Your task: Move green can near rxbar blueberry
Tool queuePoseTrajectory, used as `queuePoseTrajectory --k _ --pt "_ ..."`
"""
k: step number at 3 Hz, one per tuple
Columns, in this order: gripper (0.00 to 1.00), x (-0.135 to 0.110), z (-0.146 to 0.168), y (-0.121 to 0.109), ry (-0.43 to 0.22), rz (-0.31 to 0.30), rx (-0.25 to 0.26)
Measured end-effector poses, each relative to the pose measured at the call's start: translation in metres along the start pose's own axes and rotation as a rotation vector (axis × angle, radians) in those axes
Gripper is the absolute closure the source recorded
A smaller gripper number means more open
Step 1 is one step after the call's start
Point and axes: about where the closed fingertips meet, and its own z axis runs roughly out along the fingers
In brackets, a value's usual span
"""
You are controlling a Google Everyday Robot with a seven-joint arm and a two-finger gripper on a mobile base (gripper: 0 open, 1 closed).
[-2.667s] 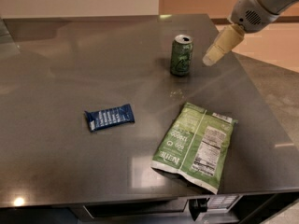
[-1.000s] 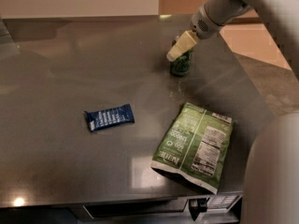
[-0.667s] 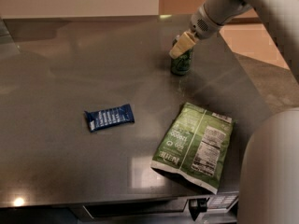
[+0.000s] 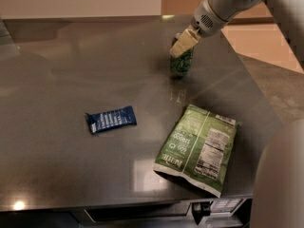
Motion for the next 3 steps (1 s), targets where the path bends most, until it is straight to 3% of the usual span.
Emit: queuePoseTrajectory --k 1,3 --pt "1.00 -0.020 -0.010 0.036 -0.047 -0.096 -0.043" --pt "1.00 -0.047 0.004 0.117 -0.084 -0.285 -0.171"
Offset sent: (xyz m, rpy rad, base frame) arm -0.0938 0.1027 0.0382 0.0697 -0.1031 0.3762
